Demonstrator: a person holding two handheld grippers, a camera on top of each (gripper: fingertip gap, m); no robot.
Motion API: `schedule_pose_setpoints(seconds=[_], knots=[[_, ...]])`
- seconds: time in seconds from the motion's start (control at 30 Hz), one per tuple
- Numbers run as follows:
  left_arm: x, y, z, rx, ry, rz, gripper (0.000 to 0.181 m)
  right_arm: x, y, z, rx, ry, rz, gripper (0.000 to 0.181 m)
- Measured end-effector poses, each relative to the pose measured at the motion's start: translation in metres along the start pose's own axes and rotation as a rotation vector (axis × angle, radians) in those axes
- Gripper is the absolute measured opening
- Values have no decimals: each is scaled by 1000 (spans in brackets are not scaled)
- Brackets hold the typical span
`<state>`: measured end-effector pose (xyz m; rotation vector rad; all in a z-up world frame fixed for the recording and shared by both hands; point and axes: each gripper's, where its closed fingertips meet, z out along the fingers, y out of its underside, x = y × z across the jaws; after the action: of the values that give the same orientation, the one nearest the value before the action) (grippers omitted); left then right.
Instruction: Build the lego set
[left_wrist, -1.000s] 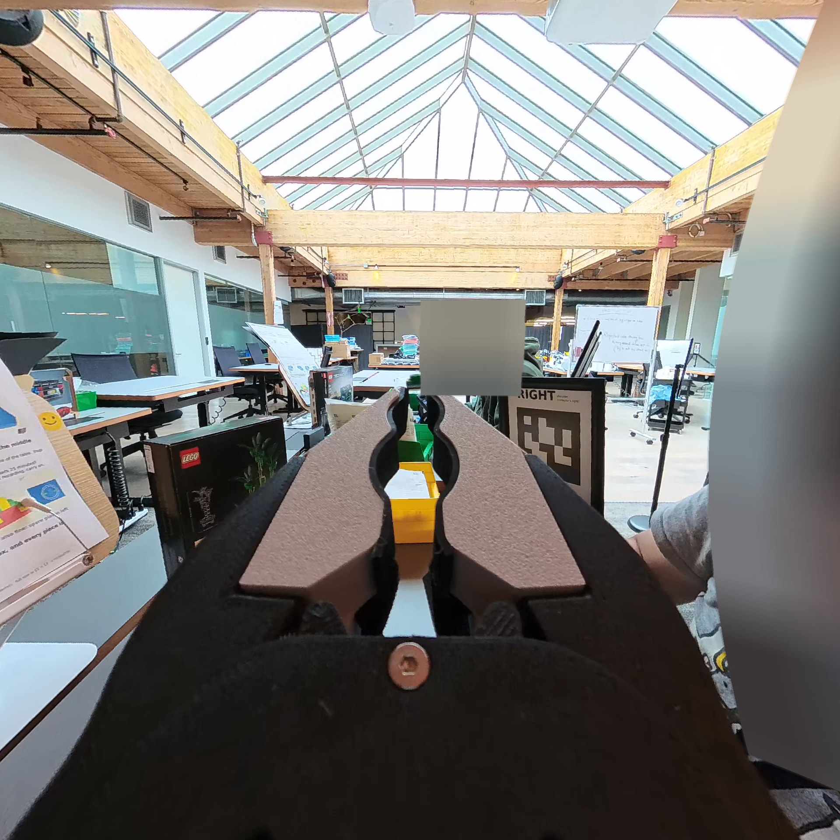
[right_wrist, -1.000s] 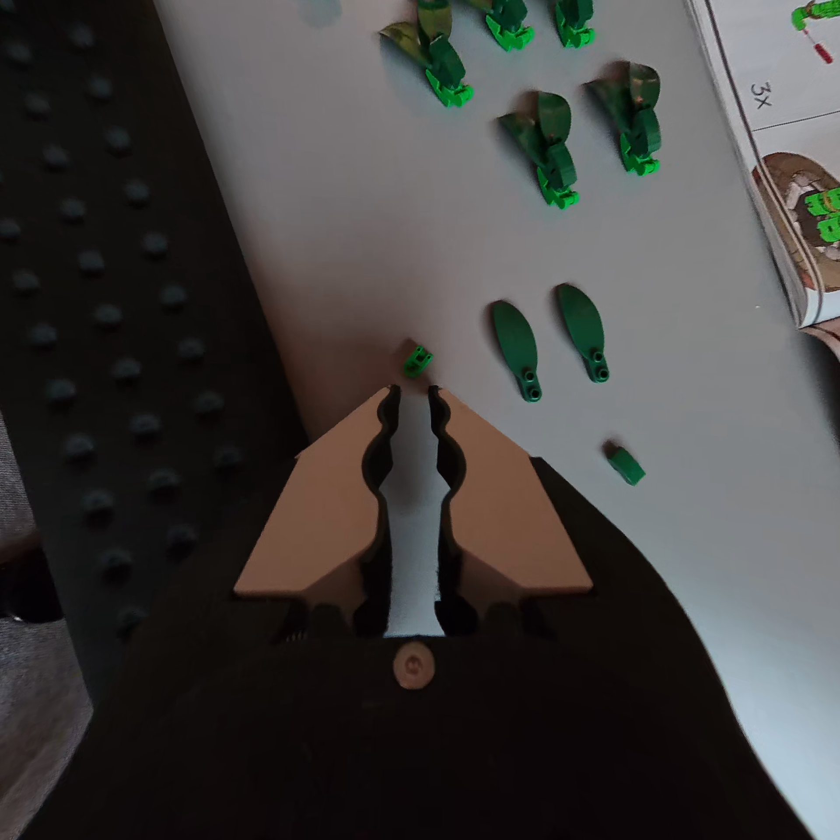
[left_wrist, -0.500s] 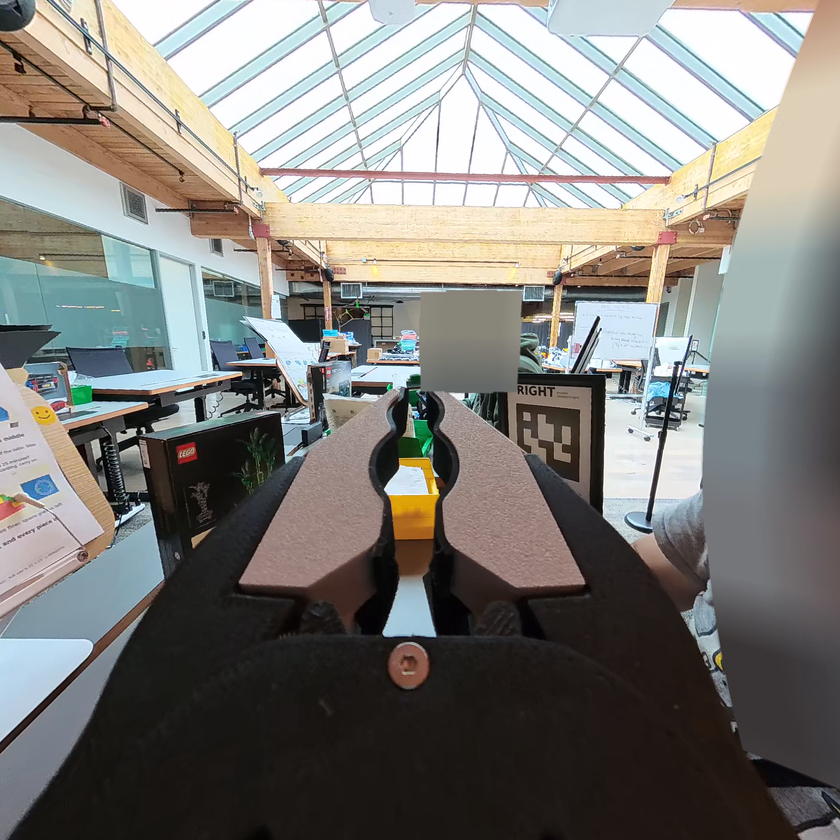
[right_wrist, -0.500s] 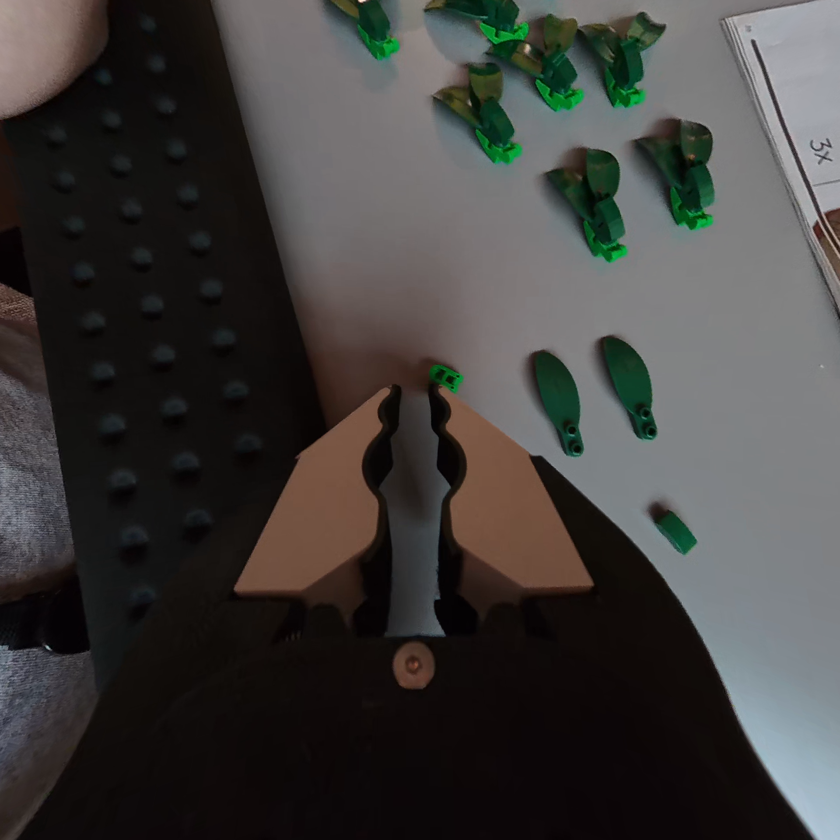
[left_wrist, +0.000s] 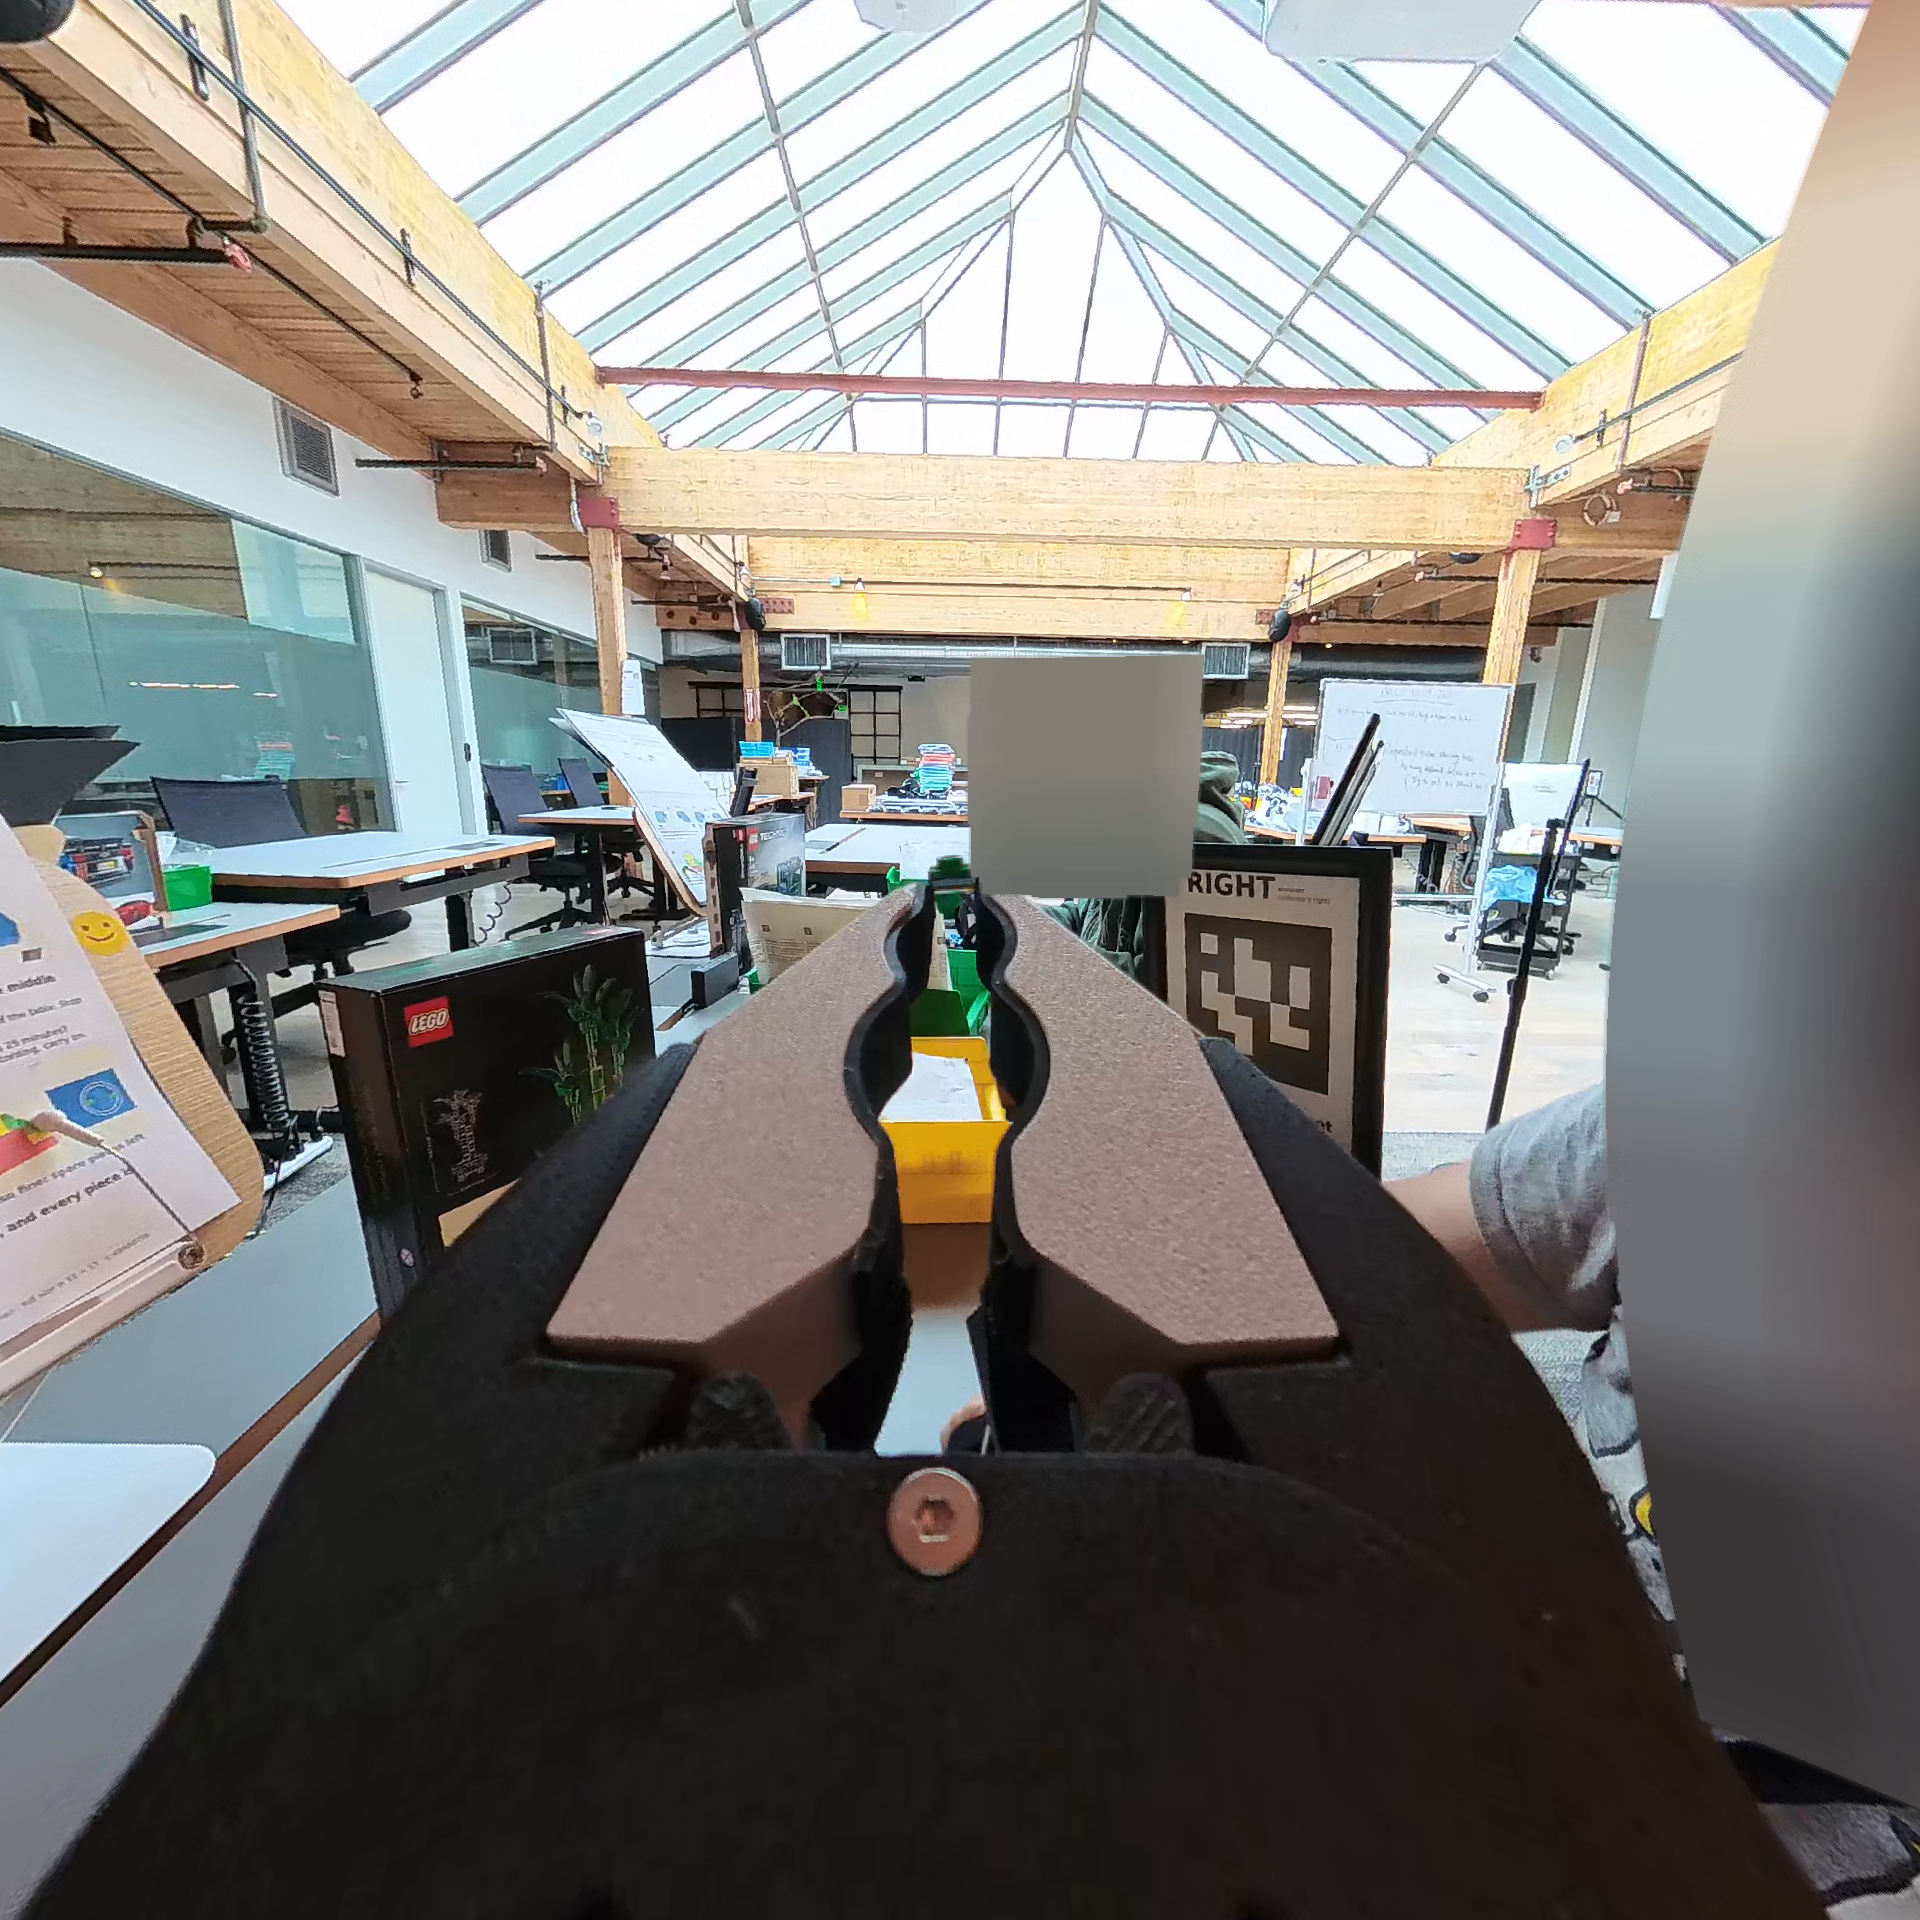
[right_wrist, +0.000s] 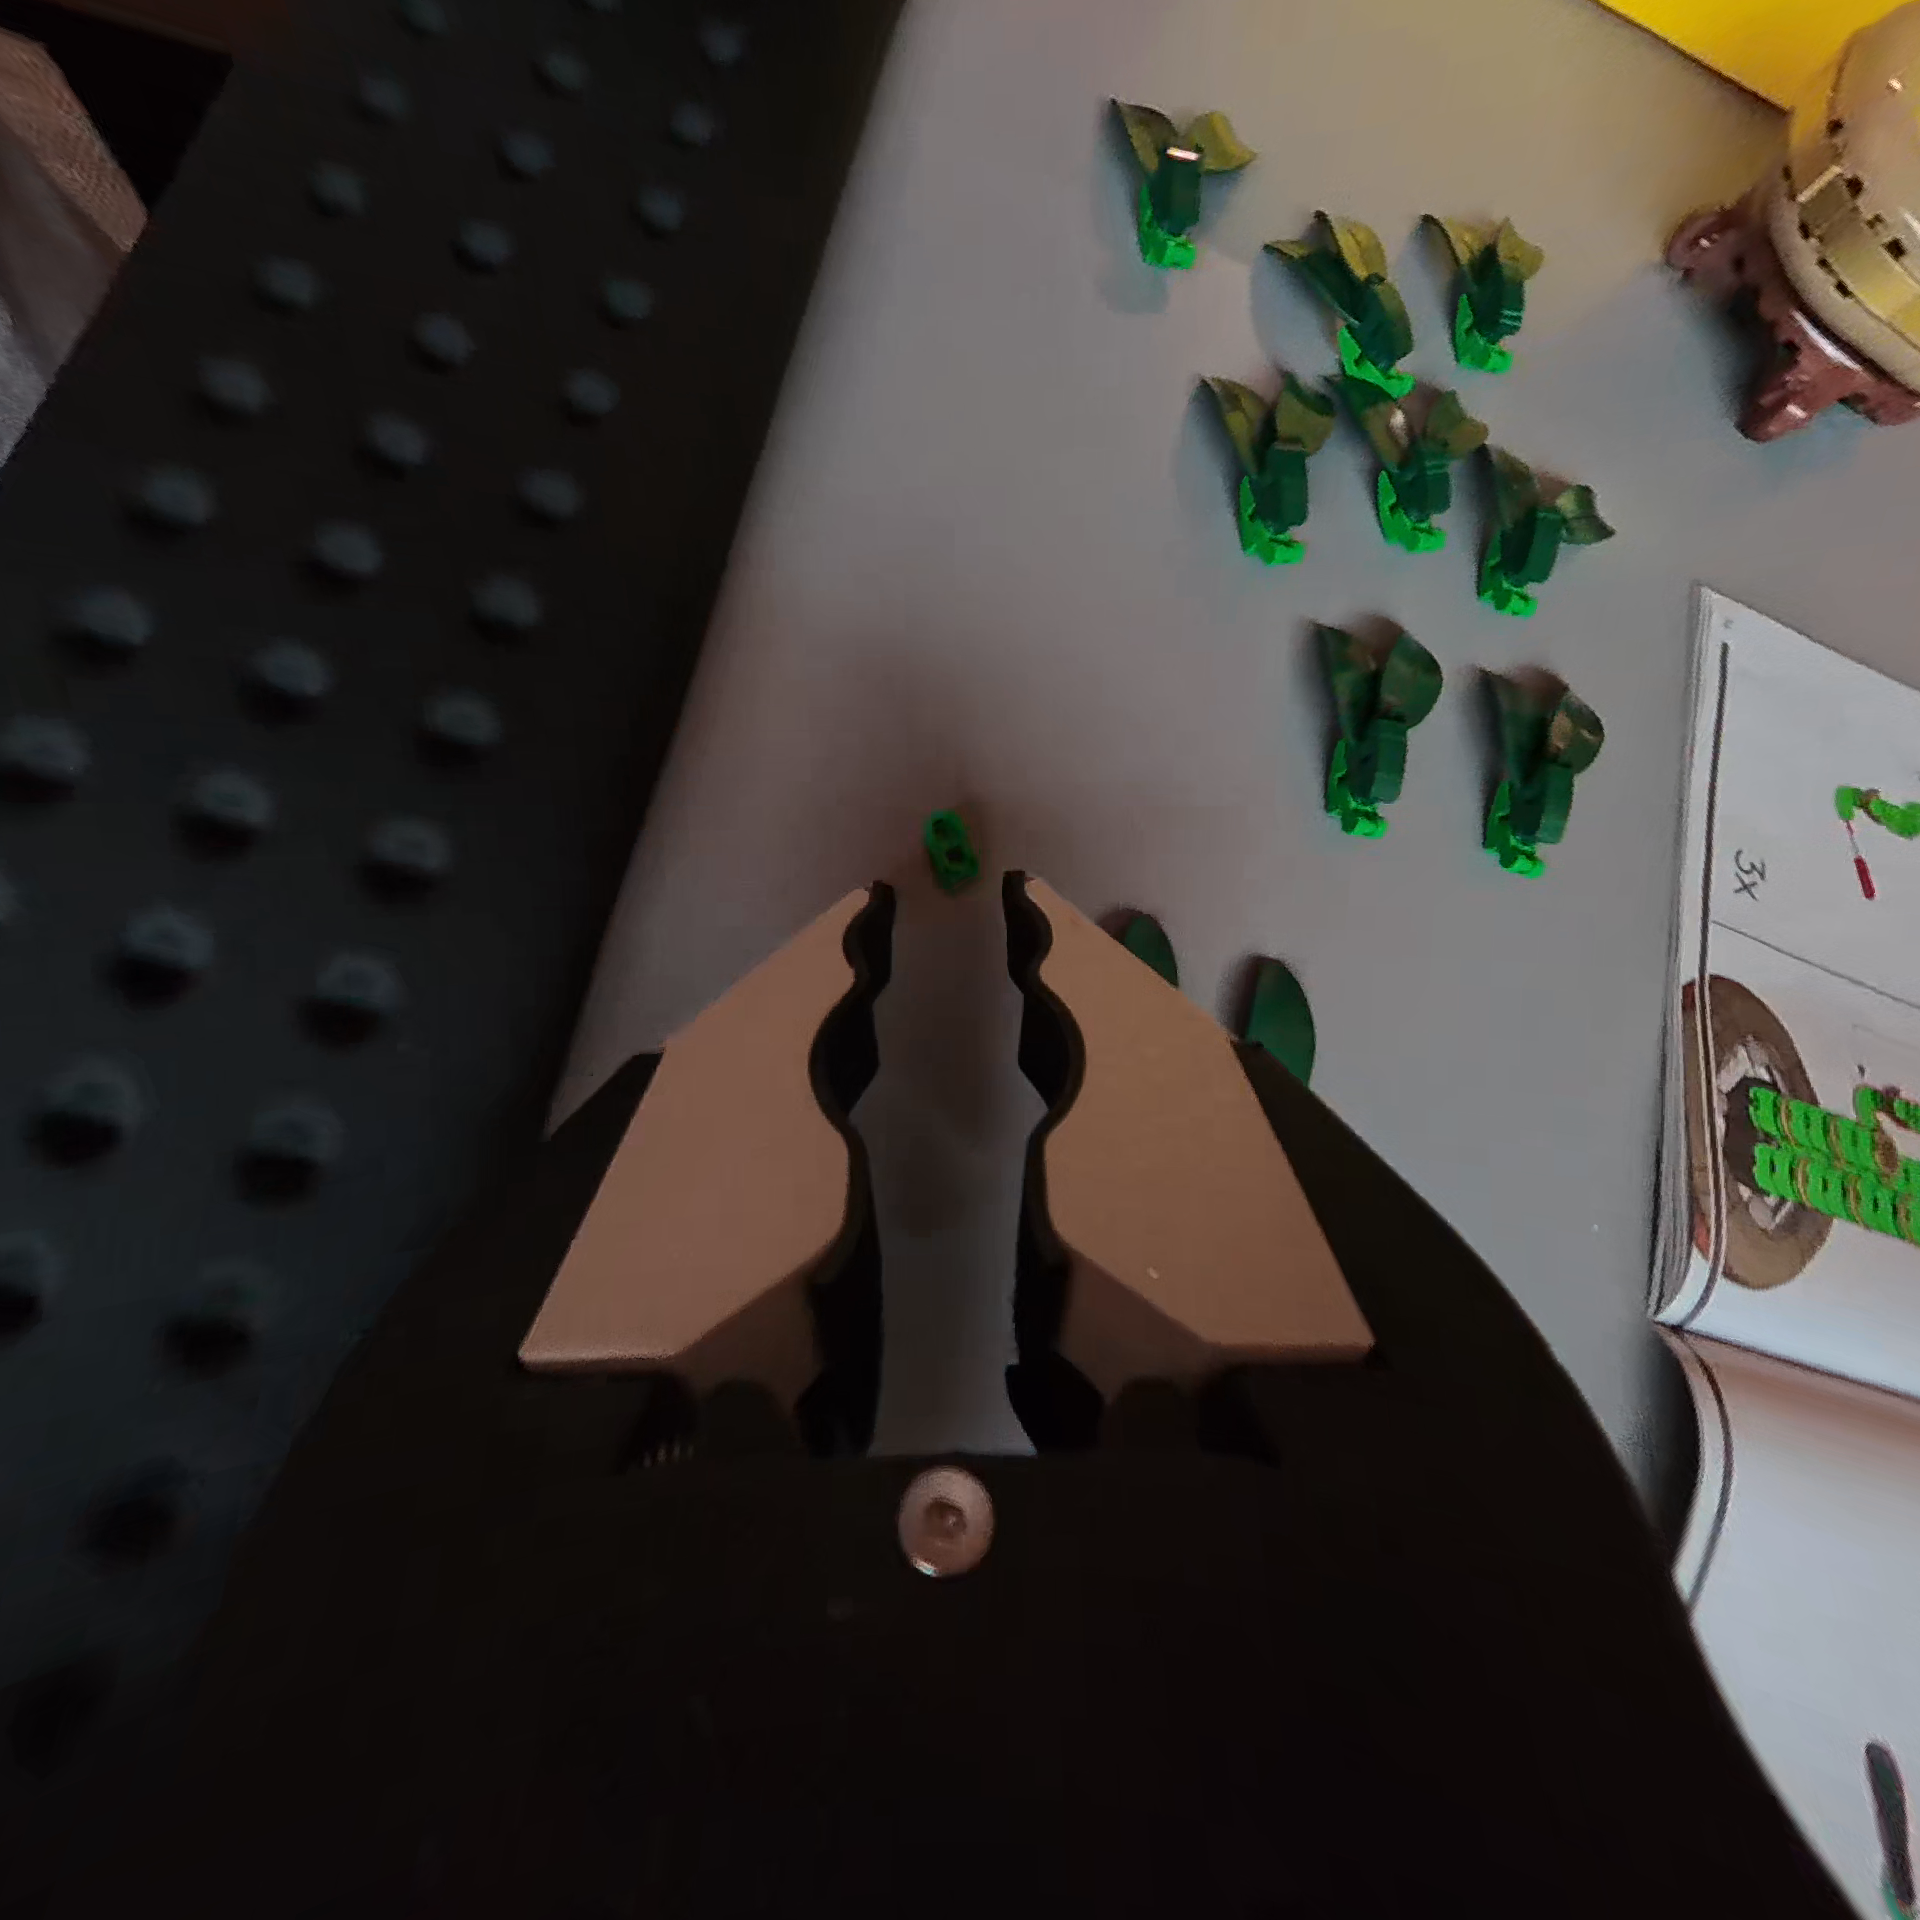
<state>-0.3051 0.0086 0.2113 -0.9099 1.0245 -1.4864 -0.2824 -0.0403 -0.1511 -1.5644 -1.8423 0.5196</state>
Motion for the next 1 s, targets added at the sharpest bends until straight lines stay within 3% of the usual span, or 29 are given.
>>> schedule_pose_setpoints(seconds=[0.33, 0.43, 0.53, 0.6, 0.7, 0.83, 1.0], knots=[[-15, 17, 6, -52, -30, -24, 5, 0, -3, 7, 74, -133, 38, 7], [-16, 18, 6, -57, -33, -24, 5, -1, 4, 0, 18, -184, 219, 6], [-17, 17, 5, -55, -33, -27, 5, -5, 24, -29, -71, -278, 444, 6], [-16, 17, 5, -54, -29, -27, 5, -3, 52, -57, -198, -280, 516, 6], [-14, 16, 5, -56, -22, -26, 5, -8, 102, -105, -526, -262, 567, 6], [-12, 15, 4, -57, -22, -17, 5, -20, 133, -153, -918, -278, 536, 7], [-10, 12, 2, -50, -22, -13, 5, -32, 154, -185, -1327, -310, 478, 7]])
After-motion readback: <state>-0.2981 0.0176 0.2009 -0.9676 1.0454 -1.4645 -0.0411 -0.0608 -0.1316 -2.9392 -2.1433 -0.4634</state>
